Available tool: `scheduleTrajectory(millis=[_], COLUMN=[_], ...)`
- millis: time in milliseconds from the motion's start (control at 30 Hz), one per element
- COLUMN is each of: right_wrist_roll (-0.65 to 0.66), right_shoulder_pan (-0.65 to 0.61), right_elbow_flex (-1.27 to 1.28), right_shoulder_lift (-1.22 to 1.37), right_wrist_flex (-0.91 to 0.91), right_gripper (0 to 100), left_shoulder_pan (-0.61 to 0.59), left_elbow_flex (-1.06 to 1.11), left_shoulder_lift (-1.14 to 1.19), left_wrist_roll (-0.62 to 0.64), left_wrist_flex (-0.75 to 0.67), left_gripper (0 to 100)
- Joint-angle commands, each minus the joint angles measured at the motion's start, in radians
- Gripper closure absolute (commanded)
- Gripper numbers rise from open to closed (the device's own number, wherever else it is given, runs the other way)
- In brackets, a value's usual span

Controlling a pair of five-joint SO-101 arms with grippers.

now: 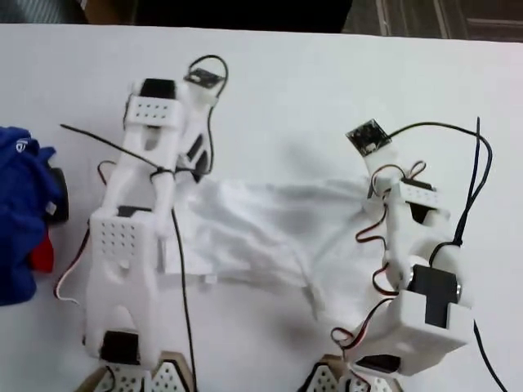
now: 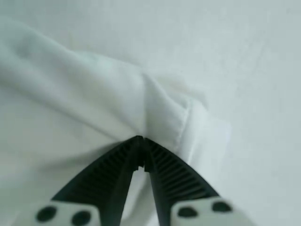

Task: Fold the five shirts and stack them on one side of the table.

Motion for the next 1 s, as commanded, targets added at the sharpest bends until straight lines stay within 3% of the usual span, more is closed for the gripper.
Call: scheduleTrajectory(millis=[0,567,633,733,967], right_wrist_roll=[-0.008,-0.008,-0.008,-0.008,-0.008], right_shoulder_pan=[0.015,0.015,0.015,0.015,0.015], right_elbow_flex=[-0.020,-0.020,-0.020,-0.020,-0.020], right_shoulder_lift=[0.016,0.016,0.016,0.016,0.016], right_wrist_flex=[-0.010,-0.010,-0.010,-0.010,-0.010], right_gripper=[97.6,97.7,97.7,97.7,97.7], left_shoulder_pan=[-0.008,0.015,0.015,0.006,-0.035], left_elbow_flex=[-0.002,-0.012,-0.027,-0.094,-0.263], left_shoulder_lift=[-0.006,0.120,0.117,0.112,0.110], left_wrist_roll=[0.005,0.002,0.002,0.005,0.006], left_wrist_flex=[-0.015,0.021,0.031,0.074,0.112], left_gripper=[81,81,84,97,97])
